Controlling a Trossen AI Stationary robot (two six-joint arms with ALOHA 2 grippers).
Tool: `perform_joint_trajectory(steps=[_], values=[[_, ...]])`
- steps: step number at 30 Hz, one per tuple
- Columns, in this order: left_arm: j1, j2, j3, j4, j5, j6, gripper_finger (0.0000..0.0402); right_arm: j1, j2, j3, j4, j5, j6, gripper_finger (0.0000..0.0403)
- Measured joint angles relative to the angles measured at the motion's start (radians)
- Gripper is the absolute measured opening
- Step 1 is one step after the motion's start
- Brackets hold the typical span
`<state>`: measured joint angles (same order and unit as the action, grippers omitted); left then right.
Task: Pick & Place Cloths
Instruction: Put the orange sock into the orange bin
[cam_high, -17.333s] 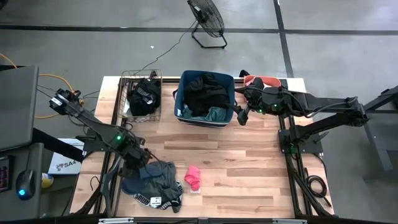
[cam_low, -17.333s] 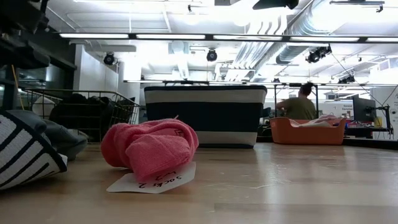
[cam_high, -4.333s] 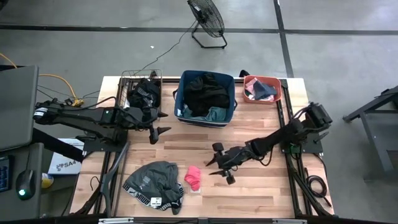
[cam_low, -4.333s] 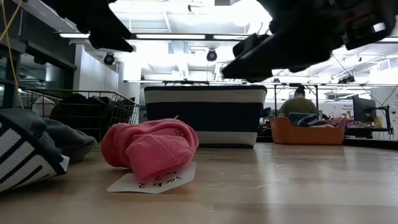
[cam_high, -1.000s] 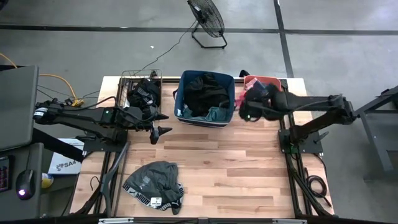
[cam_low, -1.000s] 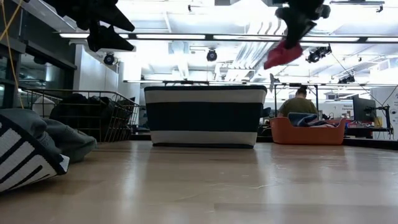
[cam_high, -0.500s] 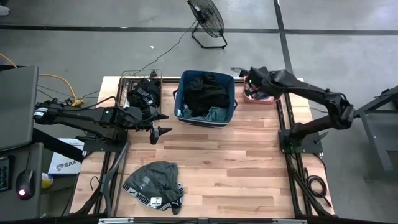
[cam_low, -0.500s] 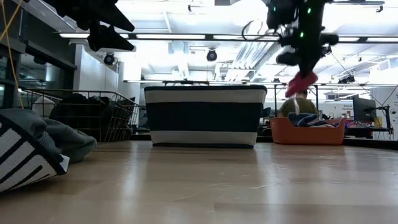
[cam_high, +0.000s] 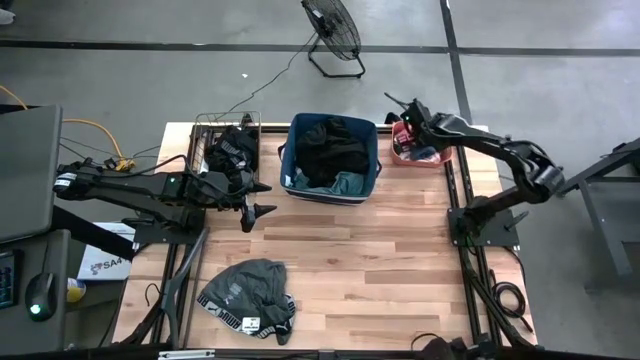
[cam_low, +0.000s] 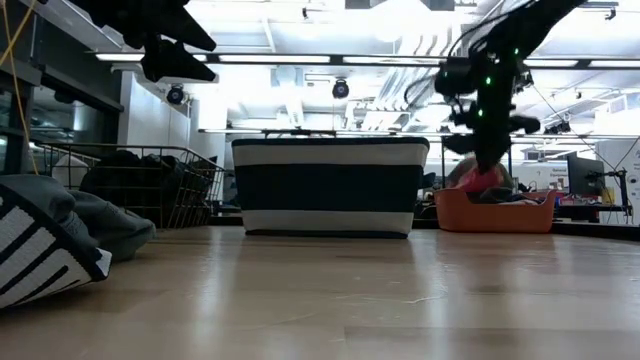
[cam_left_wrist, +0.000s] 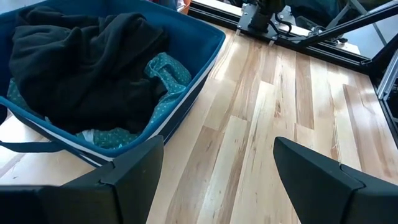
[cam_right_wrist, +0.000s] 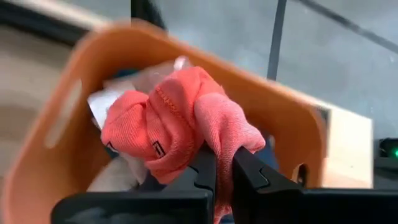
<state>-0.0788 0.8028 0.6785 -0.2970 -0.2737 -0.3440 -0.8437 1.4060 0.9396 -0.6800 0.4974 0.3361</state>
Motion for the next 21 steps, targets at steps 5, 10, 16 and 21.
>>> perform_joint_trajectory(steps=[5, 10, 16, 21], values=[[0.000, 0.000, 0.000, 0.001, 0.000, 0.000, 0.0299, -0.003, 0.086, -0.042, 0.074, -0.018, 0.004, 0.0009], [0.000, 0.000, 0.000, 0.001, 0.000, 0.000, 0.0299, -0.003, 0.186, -0.044, 0.128, -0.030, 0.008, 0.0009], [0.000, 0.000, 0.000, 0.001, 0.000, -0.001, 0.0299, -0.003, 0.254, -0.041, 0.170, -0.036, 0.008, 0.0009], [0.000, 0.000, 0.000, 0.001, 0.000, -0.001, 0.0299, -0.003, 0.247, -0.042, 0.170, -0.041, 0.007, 0.0009]])
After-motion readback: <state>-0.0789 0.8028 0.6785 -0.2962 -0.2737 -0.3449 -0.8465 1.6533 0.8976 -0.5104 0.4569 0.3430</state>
